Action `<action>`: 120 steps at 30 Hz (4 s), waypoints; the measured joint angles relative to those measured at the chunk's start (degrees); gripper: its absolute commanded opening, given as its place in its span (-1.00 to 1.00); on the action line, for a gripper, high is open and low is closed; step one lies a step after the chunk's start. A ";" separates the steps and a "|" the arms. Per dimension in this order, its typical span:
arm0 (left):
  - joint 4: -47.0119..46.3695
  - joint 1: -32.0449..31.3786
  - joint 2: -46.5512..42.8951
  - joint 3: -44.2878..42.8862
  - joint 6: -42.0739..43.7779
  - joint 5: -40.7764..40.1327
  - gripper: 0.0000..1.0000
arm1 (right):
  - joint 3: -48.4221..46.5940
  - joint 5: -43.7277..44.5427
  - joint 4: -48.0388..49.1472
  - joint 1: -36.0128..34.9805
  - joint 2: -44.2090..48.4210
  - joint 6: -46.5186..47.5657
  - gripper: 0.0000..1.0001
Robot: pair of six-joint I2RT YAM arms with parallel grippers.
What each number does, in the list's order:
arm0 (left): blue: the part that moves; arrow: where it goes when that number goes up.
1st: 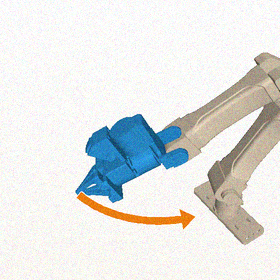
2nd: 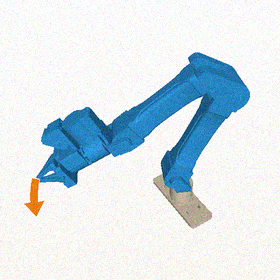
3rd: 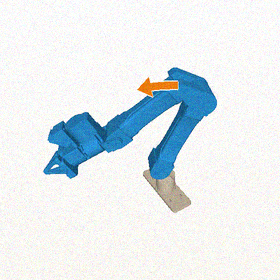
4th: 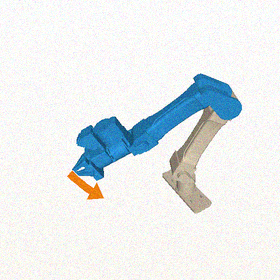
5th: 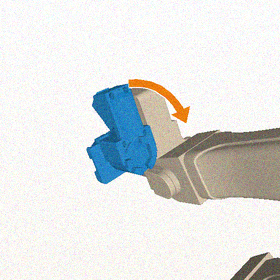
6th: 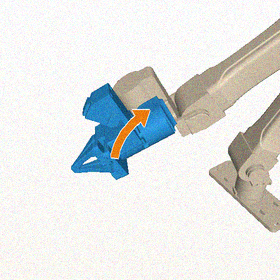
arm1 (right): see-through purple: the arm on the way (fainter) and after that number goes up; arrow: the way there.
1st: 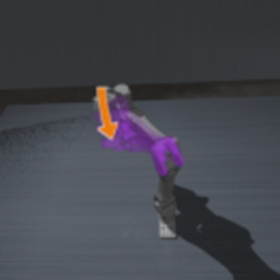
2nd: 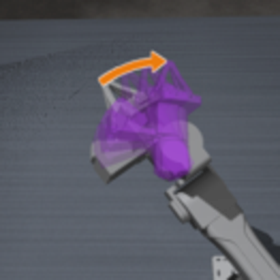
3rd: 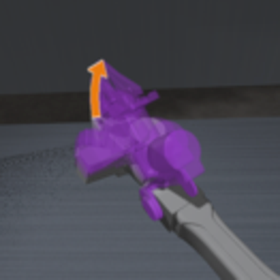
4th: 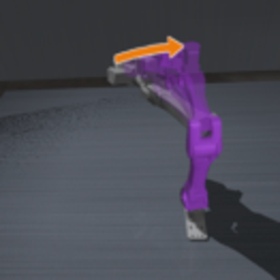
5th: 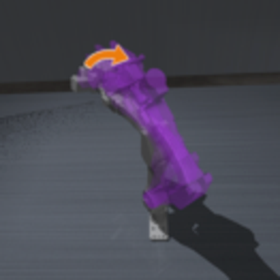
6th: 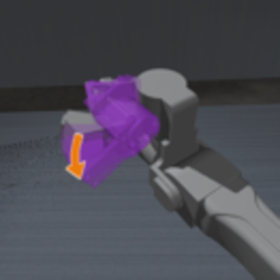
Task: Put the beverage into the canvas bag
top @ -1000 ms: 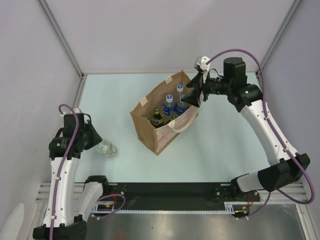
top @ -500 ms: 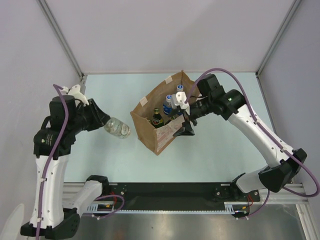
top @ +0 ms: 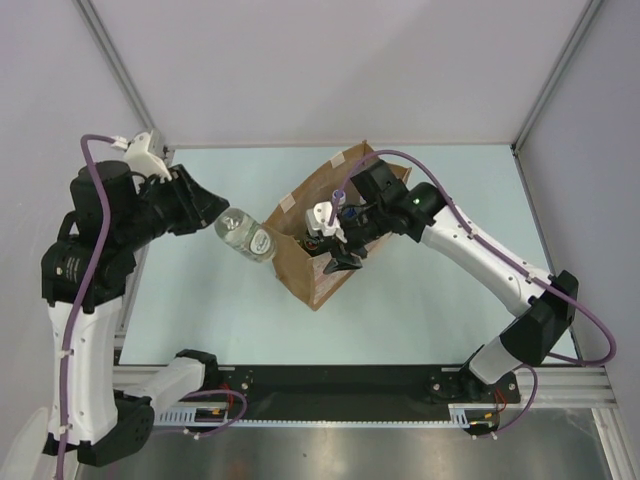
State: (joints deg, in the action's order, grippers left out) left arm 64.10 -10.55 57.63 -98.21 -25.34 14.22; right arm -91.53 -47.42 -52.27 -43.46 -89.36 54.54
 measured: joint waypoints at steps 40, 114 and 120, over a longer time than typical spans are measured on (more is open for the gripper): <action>-8.37 -22.84 25.00 -7.21 3.04 -7.69 -0.99 | 5.70 4.50 5.53 -4.07 4.04 -5.81 -0.78; -37.81 -34.56 18.91 29.16 19.98 -18.12 0.43 | 5.07 -5.99 18.69 37.40 7.98 -34.45 0.14; -35.50 -34.56 15.50 26.16 19.89 -19.26 0.82 | 5.05 -5.90 17.11 38.64 8.17 -33.73 0.36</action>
State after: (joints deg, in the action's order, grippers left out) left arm 28.60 -45.10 73.12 -72.05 -5.45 -5.04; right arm -86.48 -53.32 -35.16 -4.82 -81.19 20.82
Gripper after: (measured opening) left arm 0.815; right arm 0.584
